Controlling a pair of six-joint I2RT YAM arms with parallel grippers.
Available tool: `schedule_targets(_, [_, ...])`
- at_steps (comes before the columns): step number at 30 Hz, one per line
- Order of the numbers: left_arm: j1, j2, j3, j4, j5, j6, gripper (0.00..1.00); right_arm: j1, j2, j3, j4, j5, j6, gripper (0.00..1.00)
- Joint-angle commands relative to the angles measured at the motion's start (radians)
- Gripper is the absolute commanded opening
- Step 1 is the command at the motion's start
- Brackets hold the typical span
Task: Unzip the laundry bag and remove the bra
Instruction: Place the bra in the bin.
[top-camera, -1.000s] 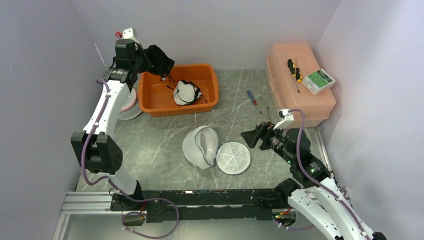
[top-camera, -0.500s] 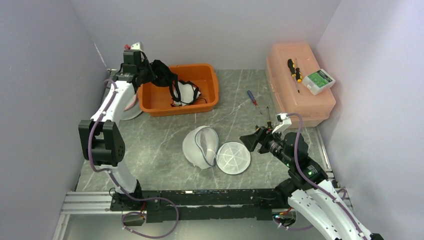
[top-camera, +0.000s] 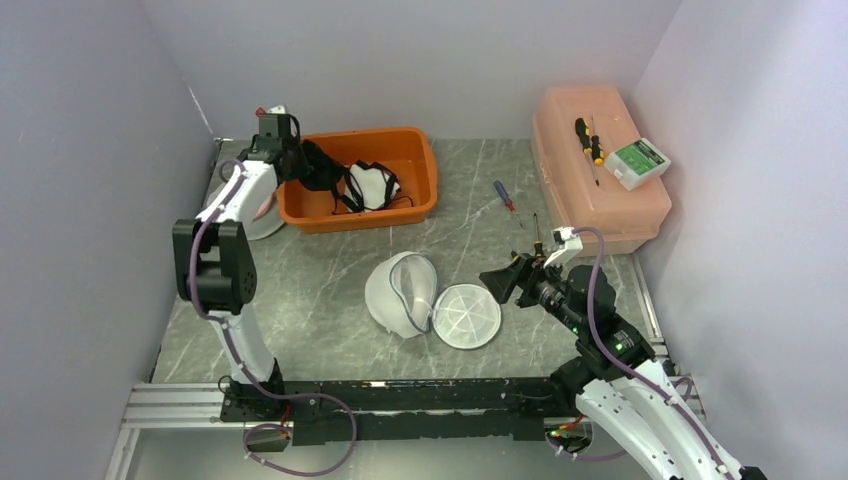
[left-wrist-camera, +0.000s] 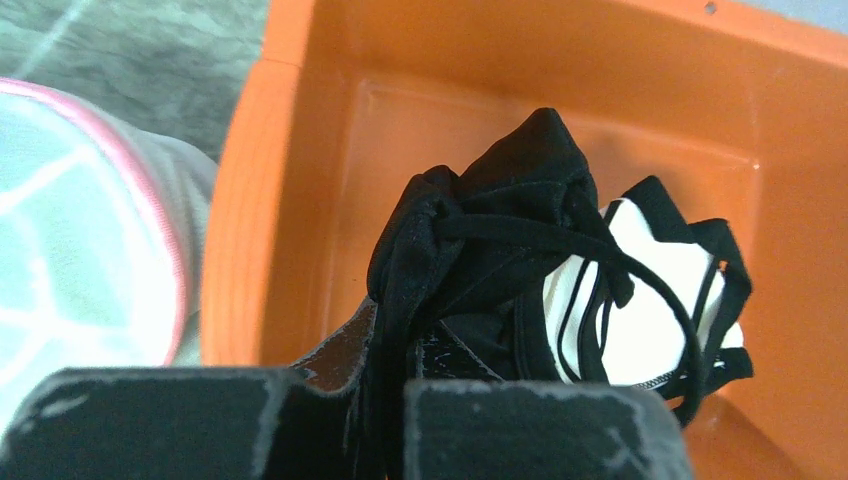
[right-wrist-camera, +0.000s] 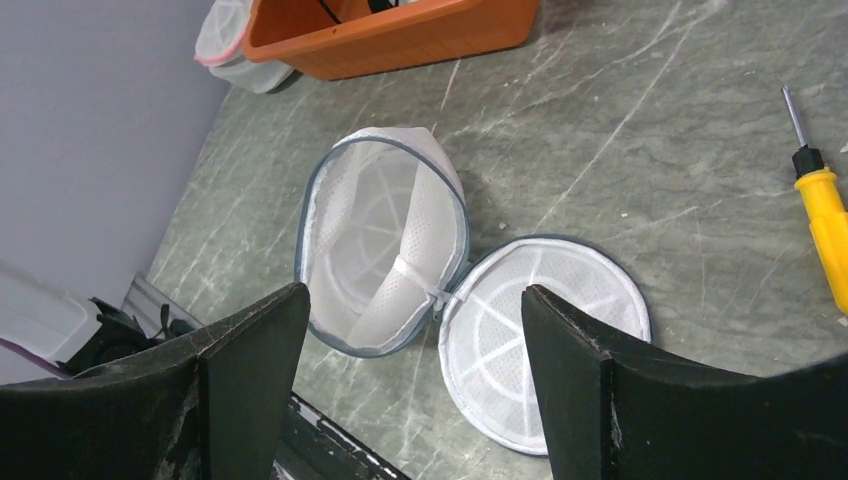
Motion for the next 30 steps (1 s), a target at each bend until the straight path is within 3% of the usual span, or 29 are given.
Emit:
schedule_targets(1, [-0.001,0.102,0.074,-0.052,0.097,0.011,0.03,-0.002,-0.002,0.002,0.044,0.007,-0.019,0.81])
schedule_targets(9, [-0.029,0.161,0.086,-0.018,0.233,0.007,0.03,-0.002,-0.005,0.015,0.031,0.018,-0.026,0.81])
schedule_targets(14, [-0.058,0.25,0.169,-0.089,0.309,0.028,0.03,-0.001,-0.004,0.012,0.032,0.021,-0.025,0.81])
schedule_targets(20, [-0.062,0.216,0.13,-0.057,0.288,0.01,0.03,-0.002,-0.008,0.015,0.021,0.028,-0.028,0.81])
schedule_targets(21, [-0.062,0.207,0.134,-0.066,0.269,0.013,0.08,-0.002,-0.008,0.016,0.021,0.028,-0.028,0.81])
schedule_targets(24, [-0.062,0.175,0.148,-0.1,0.205,0.026,0.38,-0.001,-0.007,0.019,0.022,0.028,-0.032,0.81])
schedule_targets(26, [-0.062,0.146,0.142,-0.11,0.162,0.031,0.53,-0.002,-0.006,0.021,0.023,0.028,-0.033,0.81])
schedule_targets(30, [-0.062,0.095,0.123,-0.115,0.116,0.041,0.63,-0.002,-0.011,0.022,0.022,0.028,-0.034,0.81])
